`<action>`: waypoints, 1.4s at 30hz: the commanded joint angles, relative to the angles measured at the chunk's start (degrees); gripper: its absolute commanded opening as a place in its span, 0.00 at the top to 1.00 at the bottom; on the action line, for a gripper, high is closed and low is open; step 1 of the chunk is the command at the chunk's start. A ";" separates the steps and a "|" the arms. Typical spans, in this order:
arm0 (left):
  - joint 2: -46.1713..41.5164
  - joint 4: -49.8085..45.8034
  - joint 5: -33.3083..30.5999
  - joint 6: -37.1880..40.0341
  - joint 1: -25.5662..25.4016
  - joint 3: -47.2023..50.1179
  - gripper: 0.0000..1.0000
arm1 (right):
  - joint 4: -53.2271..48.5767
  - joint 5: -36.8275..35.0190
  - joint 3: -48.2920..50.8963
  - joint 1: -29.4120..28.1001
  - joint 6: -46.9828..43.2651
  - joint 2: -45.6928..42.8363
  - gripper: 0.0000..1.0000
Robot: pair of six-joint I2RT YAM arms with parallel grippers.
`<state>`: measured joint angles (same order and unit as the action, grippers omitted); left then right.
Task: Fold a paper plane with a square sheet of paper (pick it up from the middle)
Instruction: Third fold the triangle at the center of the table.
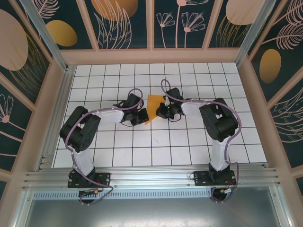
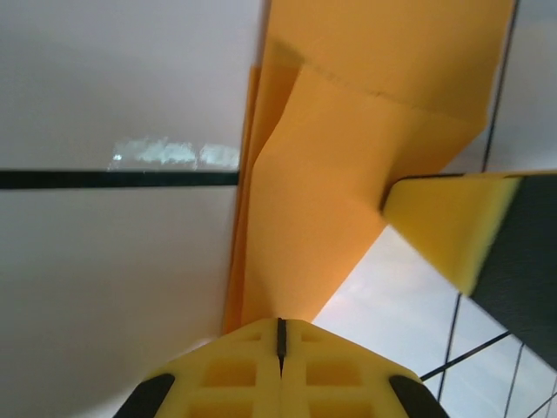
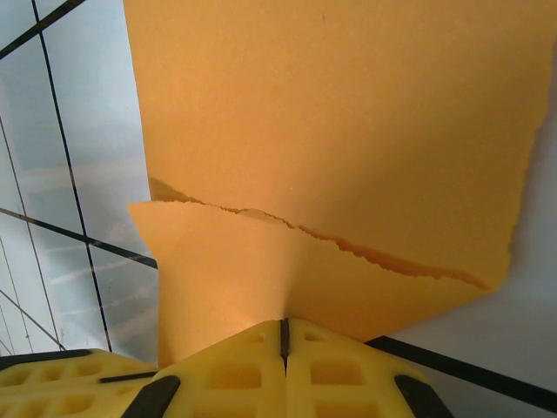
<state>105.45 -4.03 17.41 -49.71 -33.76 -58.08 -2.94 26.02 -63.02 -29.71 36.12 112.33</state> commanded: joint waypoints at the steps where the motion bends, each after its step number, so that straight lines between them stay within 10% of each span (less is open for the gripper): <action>1: -2.28 4.11 -2.40 -2.05 0.40 -0.98 0.94 | -1.06 -1.06 0.33 0.26 0.17 1.75 1.00; 26: 6.51 4.75 -7.56 -3.80 0.36 -1.24 0.96 | 4.50 6.56 -1.49 0.30 0.86 -1.00 1.00; 42: -0.27 5.22 1.75 -2.36 0.41 -1.36 0.93 | -1.25 2.90 -4.30 0.19 1.21 5.68 1.00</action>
<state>108.77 1.87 15.38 -53.45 -33.69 -60.29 -1.93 30.04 -66.30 -29.45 36.60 115.63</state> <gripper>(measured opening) 0.069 0.066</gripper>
